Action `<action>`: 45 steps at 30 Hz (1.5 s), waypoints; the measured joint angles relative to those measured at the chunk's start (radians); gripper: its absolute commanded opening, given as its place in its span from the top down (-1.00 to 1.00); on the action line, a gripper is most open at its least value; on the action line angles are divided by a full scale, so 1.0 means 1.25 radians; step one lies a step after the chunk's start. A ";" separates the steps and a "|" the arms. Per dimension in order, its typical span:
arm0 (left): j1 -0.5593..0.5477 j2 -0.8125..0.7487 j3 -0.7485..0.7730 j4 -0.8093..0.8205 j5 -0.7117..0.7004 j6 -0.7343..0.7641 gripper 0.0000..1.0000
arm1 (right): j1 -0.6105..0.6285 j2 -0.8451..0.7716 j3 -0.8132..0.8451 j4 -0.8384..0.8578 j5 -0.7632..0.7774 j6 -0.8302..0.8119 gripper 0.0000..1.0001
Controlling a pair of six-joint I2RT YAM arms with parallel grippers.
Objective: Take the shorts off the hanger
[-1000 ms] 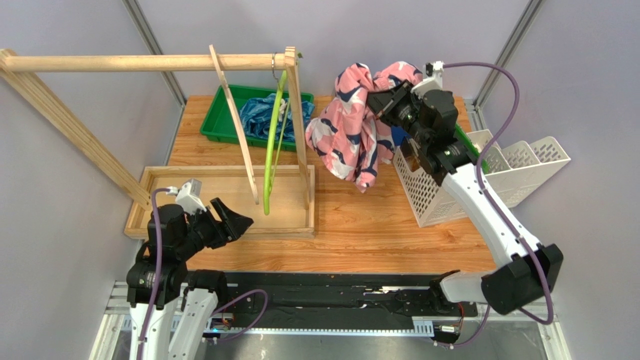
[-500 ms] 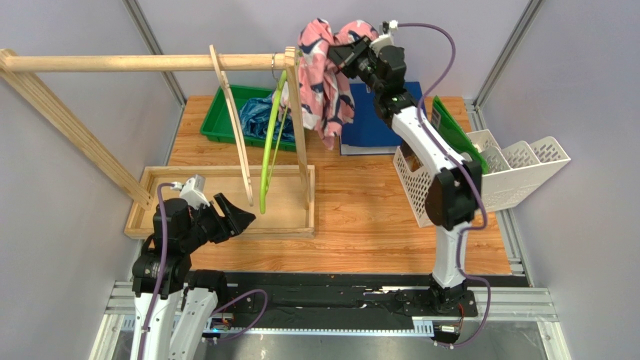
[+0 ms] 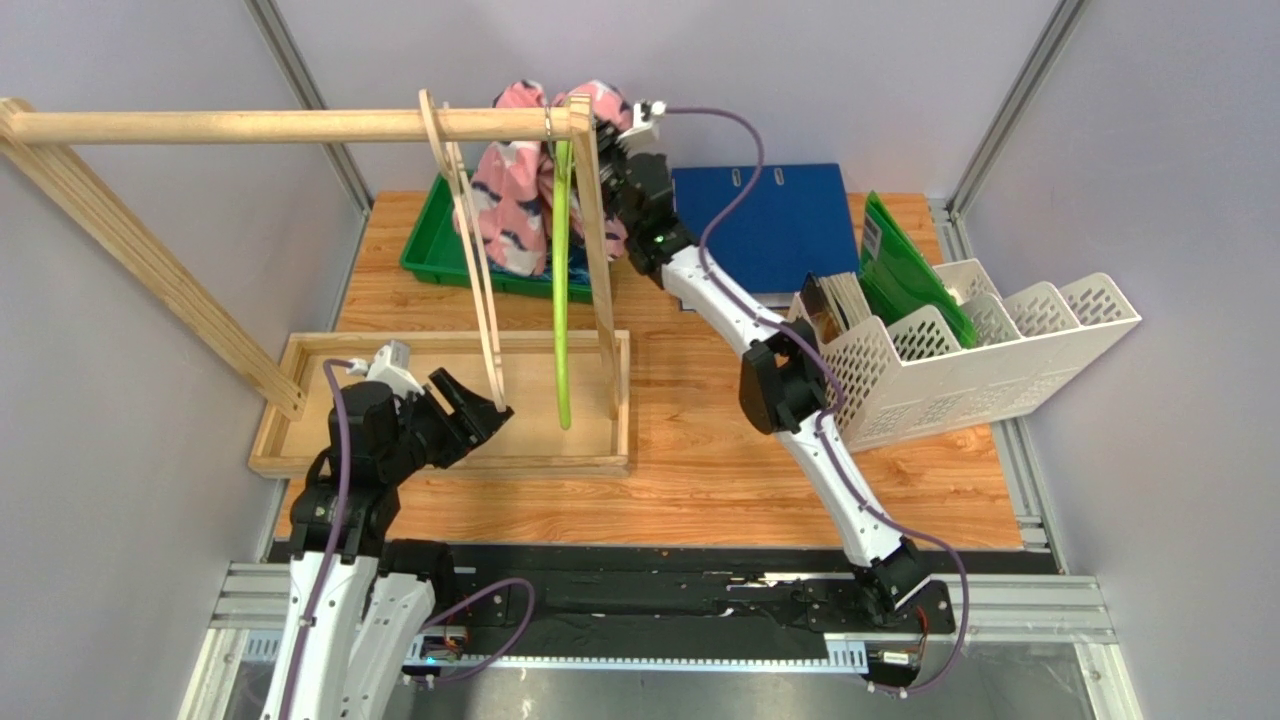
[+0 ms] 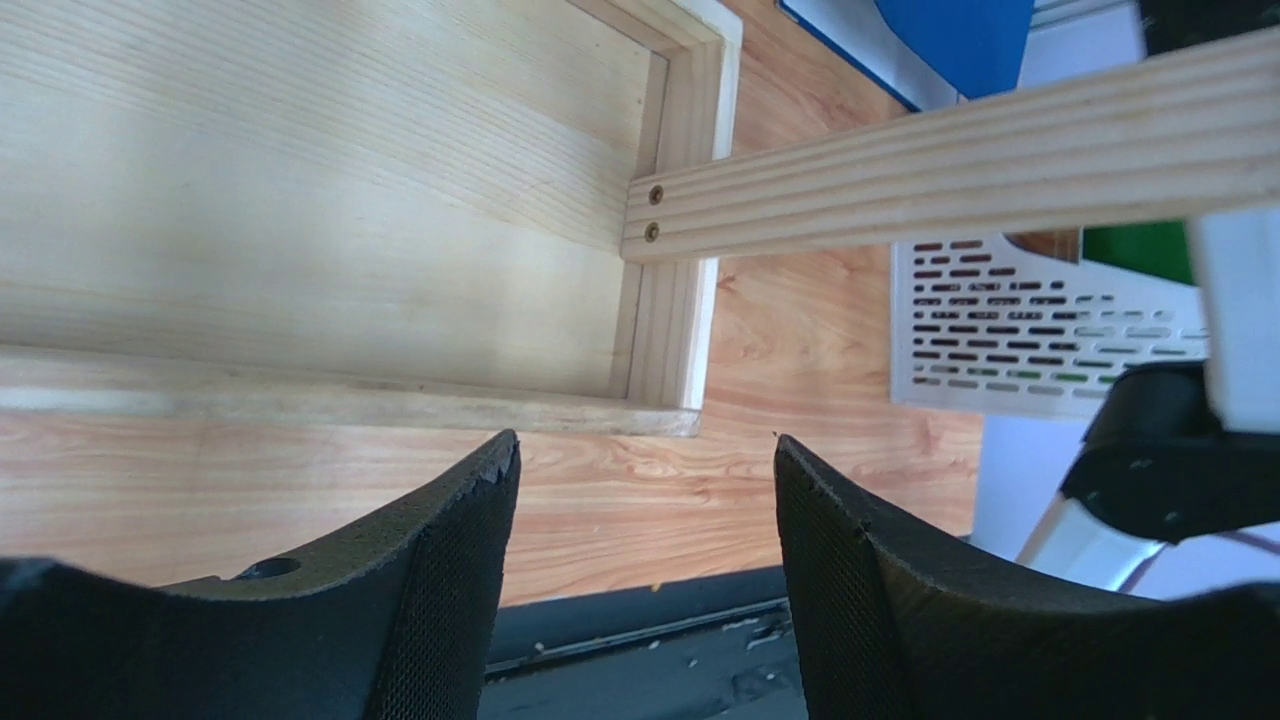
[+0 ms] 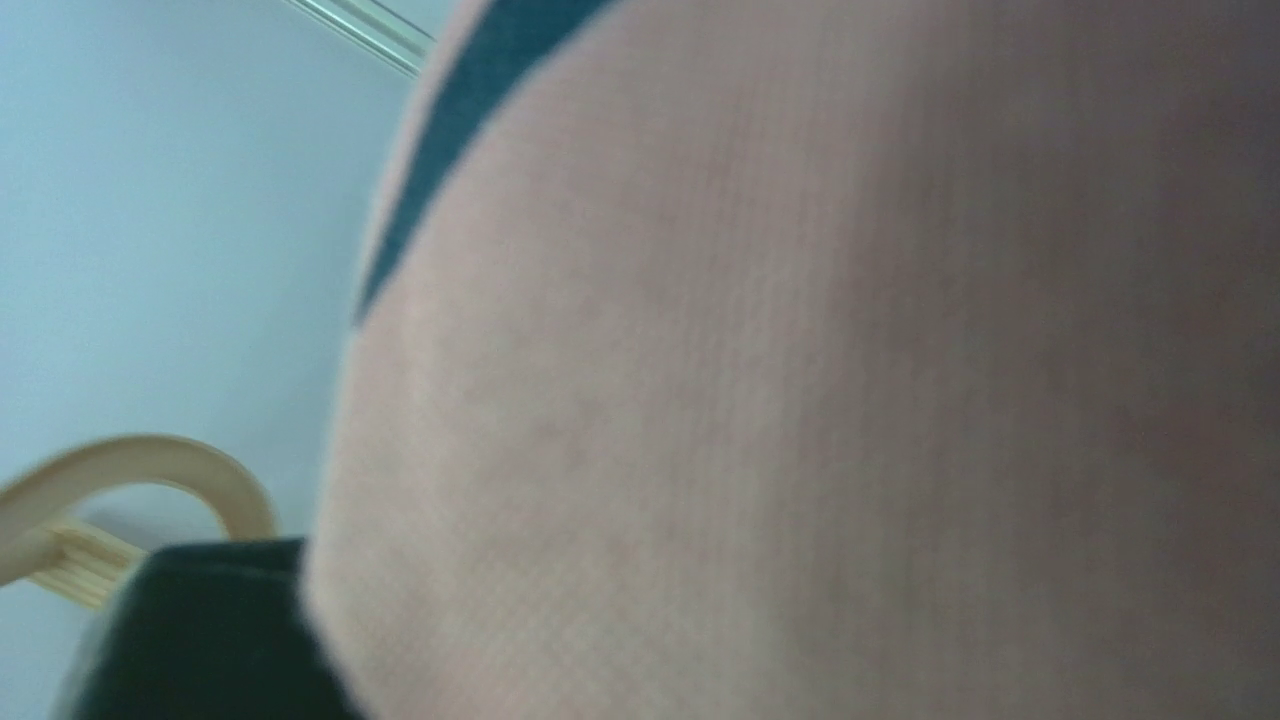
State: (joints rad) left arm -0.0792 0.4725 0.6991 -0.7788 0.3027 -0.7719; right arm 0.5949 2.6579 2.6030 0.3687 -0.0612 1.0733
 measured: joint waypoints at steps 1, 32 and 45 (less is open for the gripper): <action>0.000 0.007 -0.013 0.021 0.001 -0.014 -0.34 | 0.008 0.013 0.001 0.001 0.006 -0.003 1.00; 0.113 0.579 -0.044 0.725 0.211 -0.405 -0.08 | -0.021 0.051 -0.127 -0.199 -0.121 -0.027 -0.44; 0.140 0.624 0.035 0.768 0.262 -0.426 0.00 | -0.030 -0.168 -0.233 -0.376 -0.201 -0.109 -0.79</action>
State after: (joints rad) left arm 0.0959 1.2522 0.7433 0.1806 0.6308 -1.3041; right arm 0.5575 2.4481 2.3123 -0.1009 -0.3130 0.9375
